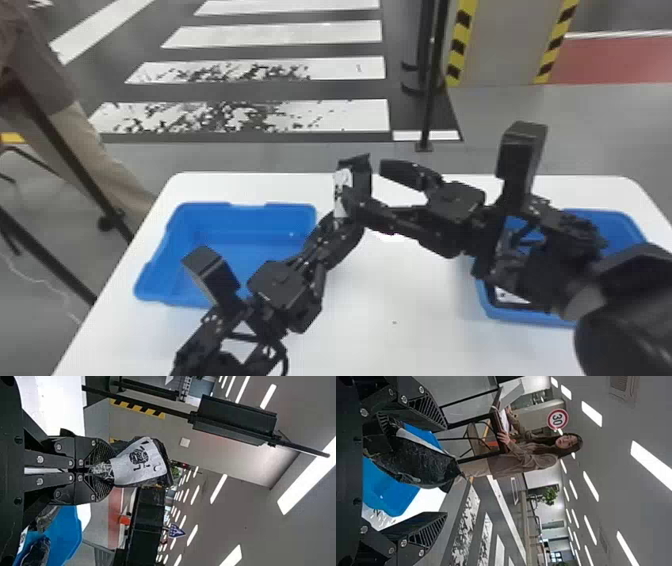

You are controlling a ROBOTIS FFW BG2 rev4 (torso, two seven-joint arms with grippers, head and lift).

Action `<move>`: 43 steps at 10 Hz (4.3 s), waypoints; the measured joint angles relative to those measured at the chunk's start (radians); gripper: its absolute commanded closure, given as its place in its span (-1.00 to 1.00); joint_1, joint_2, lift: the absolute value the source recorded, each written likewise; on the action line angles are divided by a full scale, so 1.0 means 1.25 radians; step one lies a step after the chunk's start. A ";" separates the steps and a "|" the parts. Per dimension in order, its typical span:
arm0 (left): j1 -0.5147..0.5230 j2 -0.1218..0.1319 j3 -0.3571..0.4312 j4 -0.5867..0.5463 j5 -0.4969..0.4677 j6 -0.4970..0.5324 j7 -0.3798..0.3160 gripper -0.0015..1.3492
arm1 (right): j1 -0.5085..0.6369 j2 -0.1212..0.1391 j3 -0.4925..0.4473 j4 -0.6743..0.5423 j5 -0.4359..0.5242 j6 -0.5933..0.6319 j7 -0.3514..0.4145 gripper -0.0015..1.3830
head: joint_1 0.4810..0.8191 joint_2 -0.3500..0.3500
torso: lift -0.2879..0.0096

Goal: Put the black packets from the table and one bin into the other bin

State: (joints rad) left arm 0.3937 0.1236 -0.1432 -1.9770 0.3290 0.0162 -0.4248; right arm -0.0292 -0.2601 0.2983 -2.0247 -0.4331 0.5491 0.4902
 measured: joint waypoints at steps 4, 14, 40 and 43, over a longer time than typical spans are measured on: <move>-0.003 0.002 -0.009 -0.001 0.002 -0.009 -0.001 0.80 | -0.047 -0.003 0.048 0.076 -0.001 -0.006 0.007 0.65 | 0.27 0.37 | 0.20; 0.006 -0.002 0.013 0.000 0.004 -0.035 -0.002 -0.78 | -0.020 0.000 -0.048 0.041 0.014 -0.059 -0.022 0.66 | 0.27 0.23 | 0.20; 0.199 -0.055 0.110 -0.039 -0.033 -0.257 0.270 -0.80 | 0.551 0.117 -0.460 -0.209 0.198 -0.365 -0.118 -0.73 | 0.27 -0.21 | 0.20; 0.196 -0.050 0.101 -0.039 -0.035 -0.247 0.270 -0.80 | 0.548 0.117 -0.460 -0.207 0.200 -0.365 -0.118 -0.73 | 0.27 -0.24 | 0.20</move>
State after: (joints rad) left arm 0.6387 0.0607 -0.0166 -2.0260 0.2855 -0.2921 -0.0874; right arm 0.6556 -0.1144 -0.2772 -2.2839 -0.1829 0.0933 0.3420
